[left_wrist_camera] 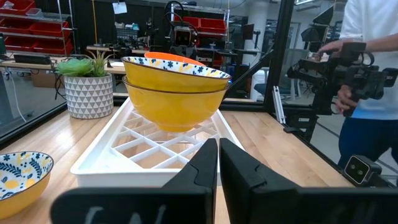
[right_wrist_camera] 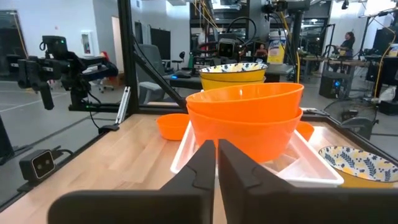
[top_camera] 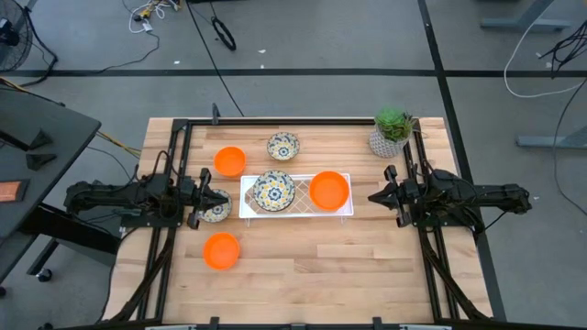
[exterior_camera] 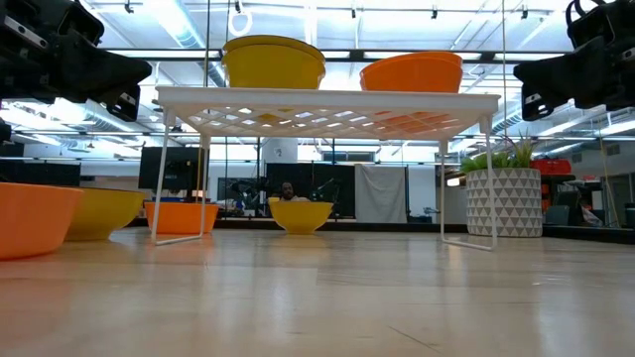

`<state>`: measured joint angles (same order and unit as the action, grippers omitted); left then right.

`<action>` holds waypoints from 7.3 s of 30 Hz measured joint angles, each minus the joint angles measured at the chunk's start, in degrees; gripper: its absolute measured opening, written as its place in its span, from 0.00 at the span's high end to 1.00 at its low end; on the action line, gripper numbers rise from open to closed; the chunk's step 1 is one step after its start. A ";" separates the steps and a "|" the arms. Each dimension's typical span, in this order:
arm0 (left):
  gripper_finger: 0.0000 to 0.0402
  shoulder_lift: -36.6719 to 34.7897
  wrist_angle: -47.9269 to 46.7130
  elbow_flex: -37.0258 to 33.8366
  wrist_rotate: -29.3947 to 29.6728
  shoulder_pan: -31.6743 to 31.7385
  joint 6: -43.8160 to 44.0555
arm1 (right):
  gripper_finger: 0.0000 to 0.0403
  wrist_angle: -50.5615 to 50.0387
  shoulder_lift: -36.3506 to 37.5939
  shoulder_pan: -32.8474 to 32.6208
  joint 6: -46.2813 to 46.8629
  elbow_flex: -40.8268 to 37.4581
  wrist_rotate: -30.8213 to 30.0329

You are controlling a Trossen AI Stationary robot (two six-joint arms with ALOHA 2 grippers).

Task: Pick & Place Mini bowls
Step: Stack the white patterned bowl on the white patterned bowl on the shelf

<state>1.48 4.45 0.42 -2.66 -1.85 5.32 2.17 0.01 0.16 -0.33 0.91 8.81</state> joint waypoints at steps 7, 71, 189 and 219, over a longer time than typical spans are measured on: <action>0.94 0.02 0.00 -0.02 0.00 0.00 -0.02 | 0.93 -0.02 0.00 0.00 0.01 0.02 0.00; 0.94 0.00 4.22 -0.01 4.14 0.06 -1.24 | 0.93 -0.04 0.00 0.00 -0.01 0.09 0.01; 1.00 63.04 -25.29 77.64 -20.79 41.97 3.45 | 0.93 -0.03 0.00 0.00 0.00 0.09 0.01; 1.00 66.79 -32.75 82.46 -23.78 45.11 -0.18 | 0.93 -0.04 0.00 0.00 0.01 0.09 0.01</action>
<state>68.26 -28.31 82.89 -26.43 43.27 5.15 2.13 0.01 0.16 -0.32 0.99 8.82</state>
